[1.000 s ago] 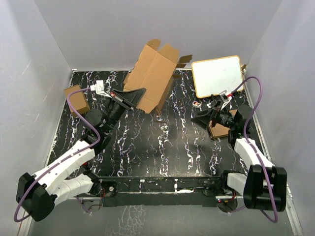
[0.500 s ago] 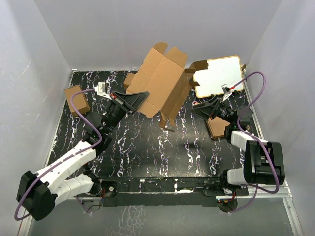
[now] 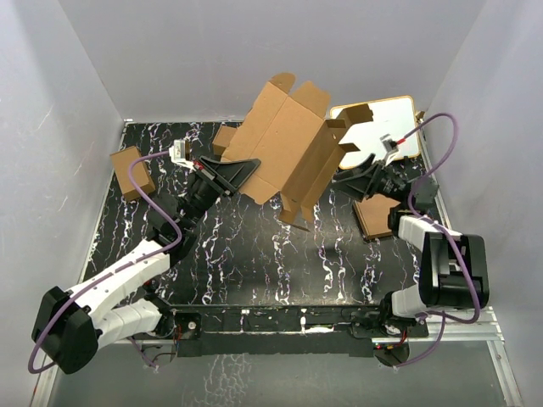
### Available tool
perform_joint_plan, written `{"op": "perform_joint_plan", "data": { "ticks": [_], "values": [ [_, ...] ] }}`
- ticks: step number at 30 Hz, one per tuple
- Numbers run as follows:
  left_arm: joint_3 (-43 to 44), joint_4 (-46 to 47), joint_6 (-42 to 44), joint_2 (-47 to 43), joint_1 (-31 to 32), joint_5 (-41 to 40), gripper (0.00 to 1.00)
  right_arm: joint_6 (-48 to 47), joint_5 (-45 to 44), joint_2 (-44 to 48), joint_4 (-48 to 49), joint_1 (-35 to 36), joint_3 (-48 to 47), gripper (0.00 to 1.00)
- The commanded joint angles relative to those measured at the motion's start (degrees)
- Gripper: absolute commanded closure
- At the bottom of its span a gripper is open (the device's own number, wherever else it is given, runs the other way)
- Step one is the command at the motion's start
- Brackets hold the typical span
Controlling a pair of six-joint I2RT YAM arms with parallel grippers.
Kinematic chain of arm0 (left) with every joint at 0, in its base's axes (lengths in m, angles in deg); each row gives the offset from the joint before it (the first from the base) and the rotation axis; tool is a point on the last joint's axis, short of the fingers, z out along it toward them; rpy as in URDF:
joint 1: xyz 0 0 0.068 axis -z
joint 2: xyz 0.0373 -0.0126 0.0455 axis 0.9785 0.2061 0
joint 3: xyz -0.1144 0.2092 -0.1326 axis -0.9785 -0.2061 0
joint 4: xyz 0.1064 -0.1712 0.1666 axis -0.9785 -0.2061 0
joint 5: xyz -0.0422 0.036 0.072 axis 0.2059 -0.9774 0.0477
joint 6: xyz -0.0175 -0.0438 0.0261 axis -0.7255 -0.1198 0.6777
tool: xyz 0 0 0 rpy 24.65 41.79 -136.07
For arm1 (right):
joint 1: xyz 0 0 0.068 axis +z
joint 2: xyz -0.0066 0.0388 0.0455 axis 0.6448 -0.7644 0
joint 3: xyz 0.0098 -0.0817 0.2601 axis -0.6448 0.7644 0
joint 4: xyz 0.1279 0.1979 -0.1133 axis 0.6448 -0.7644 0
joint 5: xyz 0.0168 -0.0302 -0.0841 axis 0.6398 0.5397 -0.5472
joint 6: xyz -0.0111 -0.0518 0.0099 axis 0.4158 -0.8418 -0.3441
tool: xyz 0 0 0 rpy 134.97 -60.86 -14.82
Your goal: Fold the paper box
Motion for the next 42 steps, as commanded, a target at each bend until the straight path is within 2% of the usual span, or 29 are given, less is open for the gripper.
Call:
{"op": "perform_joint_plan", "data": {
  "ticks": [1,5,6,7,11,17,20,29,36,40,42],
  "values": [
    [0.5,1.1,0.9,-2.9,-0.3,1.0,1.0,-19.8,7.0,8.4,-8.1,-7.3,-6.1,0.01],
    [-0.6,0.0,1.8,-4.6,-0.4,0.8,1.0,-56.8,9.0,16.9,-48.4,-10.4,-12.9,0.01],
    [-0.8,0.1,1.8,-4.7,-0.5,1.0,1.0,-63.3,8.7,18.1,-56.0,-10.4,-14.8,0.01],
    [-0.9,-0.1,1.8,-4.7,-0.5,1.3,1.0,-66.5,8.8,18.7,-58.8,-10.4,-16.1,0.01],
    [-0.5,-1.7,2.2,-4.9,-0.8,3.9,1.0,-67.8,9.7,18.0,-59.7,-10.4,-22.0,0.01],
    [-2.3,-0.4,1.1,-5.4,-0.9,6.2,1.0,-74.7,5.9,12.3,-73.7,-10.4,-35.7,0.01],
    [-3.0,-0.3,0.9,-5.8,-1.0,6.3,1.0,-78.5,3.8,11.8,-77.9,-10.4,-38.5,0.0],
    [-2.5,0.9,0.6,-4.5,-1.0,8.6,1.0,-80.4,4.6,10.4,-80.2,-10.2,-42.3,0.03],
    [-2.3,0.5,0.9,-4.5,-1.5,9.4,1.0,-83.7,7.2,10.3,-82.9,-9.8,-41.9,0.36],
    [-2.2,-0.6,1.8,-4.6,-1.7,9.5,1.0,-85.8,7.0,10.6,-84.5,-9.5,-42.2,0.76],
    [-1.7,-3.4,3.8,-5.2,-2.0,9.3,1.0,-87.0,6.1,10.8,-85.7,-9.5,-42.3,0.9]
  ]
}}
